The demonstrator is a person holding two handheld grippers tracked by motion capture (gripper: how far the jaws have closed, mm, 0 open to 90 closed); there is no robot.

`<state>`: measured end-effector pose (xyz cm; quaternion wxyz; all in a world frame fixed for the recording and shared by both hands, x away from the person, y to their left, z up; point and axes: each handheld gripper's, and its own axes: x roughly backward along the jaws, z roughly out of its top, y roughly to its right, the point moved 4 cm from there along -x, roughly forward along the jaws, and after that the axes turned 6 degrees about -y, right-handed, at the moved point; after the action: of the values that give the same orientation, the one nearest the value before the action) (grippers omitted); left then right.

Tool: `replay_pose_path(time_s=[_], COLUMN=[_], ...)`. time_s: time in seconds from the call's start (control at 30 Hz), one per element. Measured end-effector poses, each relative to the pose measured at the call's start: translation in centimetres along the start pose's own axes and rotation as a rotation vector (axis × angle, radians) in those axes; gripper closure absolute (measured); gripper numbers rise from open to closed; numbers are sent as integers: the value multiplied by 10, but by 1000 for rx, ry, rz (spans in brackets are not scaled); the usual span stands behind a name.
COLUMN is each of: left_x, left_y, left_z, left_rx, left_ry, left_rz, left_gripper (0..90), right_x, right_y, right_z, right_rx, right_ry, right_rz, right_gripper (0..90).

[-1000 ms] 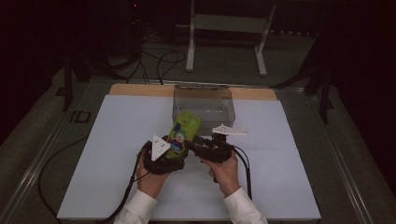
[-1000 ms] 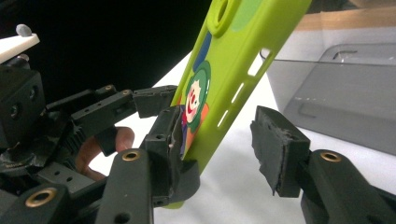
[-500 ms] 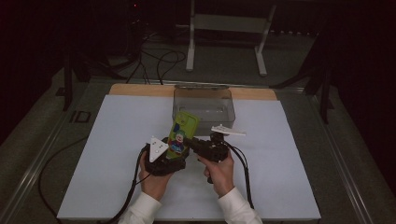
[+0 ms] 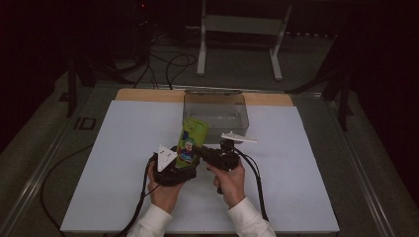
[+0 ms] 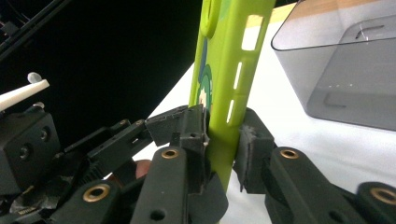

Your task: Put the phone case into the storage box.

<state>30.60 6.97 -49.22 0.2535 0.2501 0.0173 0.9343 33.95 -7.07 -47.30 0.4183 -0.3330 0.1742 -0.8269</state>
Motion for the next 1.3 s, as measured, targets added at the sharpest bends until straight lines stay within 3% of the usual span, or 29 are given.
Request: replay_pose_path(time_s=[0.2, 0.47, 0.67, 0.7, 0.87, 1.07, 1.2, 1.3], left_x=[0, -1, -3, -3, 0, 6, 10, 12], left_y=[0, 0, 3, 4, 2, -5, -6, -9], left_z=[0, 1, 3, 2, 2, 4, 3, 1], left_rx=[-21, -44, -107, -133, -194, -235, -276, -277], left_ry=[1, -19, -51, -64, -65, -68, -94, -98], left_rz=[5, -16, -41, -53, -34, -12, -47, -70], left_gripper=[157, 141, 44, 21, 0, 0, 0, 0], right_x=[1, 2, 4, 4, 6, 8, 12, 14], right_y=[-3, -4, -3, -3, -3, -2, -2, -1], right_z=[-1, -1, 0, 0, 0, 1, 2, 3], right_rx=[43, 44, 53, 53, 53, 63, 59, 55], right_ry=[9, 13, 10, 11, 13, 14, 19, 18], right_rz=[-13, -15, -22, -23, -26, -40, -52, -59], right_gripper=[780, 781, 782, 782, 782, 782, 782, 782])
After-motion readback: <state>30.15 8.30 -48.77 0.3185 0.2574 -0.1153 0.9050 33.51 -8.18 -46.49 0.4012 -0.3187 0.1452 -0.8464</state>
